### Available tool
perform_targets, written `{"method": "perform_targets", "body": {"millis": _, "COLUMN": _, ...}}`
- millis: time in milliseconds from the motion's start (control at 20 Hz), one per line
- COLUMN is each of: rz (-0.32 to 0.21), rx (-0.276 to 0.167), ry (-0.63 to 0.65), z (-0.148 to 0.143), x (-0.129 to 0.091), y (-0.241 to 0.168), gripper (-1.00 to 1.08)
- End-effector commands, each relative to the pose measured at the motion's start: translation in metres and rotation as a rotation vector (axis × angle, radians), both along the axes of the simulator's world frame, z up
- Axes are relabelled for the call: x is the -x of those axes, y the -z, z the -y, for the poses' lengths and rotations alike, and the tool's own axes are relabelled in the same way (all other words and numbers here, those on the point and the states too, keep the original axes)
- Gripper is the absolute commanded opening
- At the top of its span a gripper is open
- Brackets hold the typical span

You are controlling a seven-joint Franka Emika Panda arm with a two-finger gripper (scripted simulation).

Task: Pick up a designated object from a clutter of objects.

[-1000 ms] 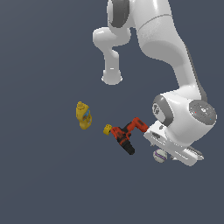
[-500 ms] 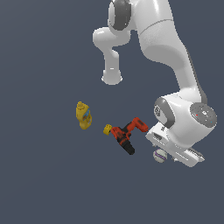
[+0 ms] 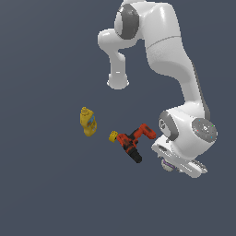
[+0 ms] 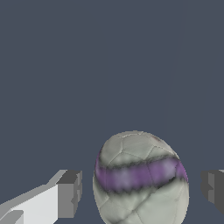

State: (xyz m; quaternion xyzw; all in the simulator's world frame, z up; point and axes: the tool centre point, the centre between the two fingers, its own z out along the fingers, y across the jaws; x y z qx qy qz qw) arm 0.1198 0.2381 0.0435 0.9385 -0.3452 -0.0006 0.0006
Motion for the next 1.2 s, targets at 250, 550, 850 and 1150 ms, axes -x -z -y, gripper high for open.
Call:
{"method": "perform_targets", "body": {"millis": 250, "rz": 0.002, "rx": -0.001, "ry": 0.001, "z": -0.001, "x": -0.002, "y": 0.007, "gripper": -1.00}}
{"method": "perform_targets", "body": {"millis": 550, "rz": 0.002, "rx": -0.001, "ry": 0.001, "z": -0.001, "x": -0.002, "y": 0.007, "gripper": -1.00}}
{"method": "perform_targets", "body": {"millis": 850, "rz": 0.001, "rx": 0.000, "ry": 0.001, "z": 0.000, "x": -0.001, "y": 0.006, "gripper": -1.00}}
{"method": "perform_targets", "body": {"millis": 1150, "rz": 0.001, "rx": 0.000, "ry": 0.001, "z": 0.011, "x": 0.000, "y": -0.006, "gripper": -1.00}}
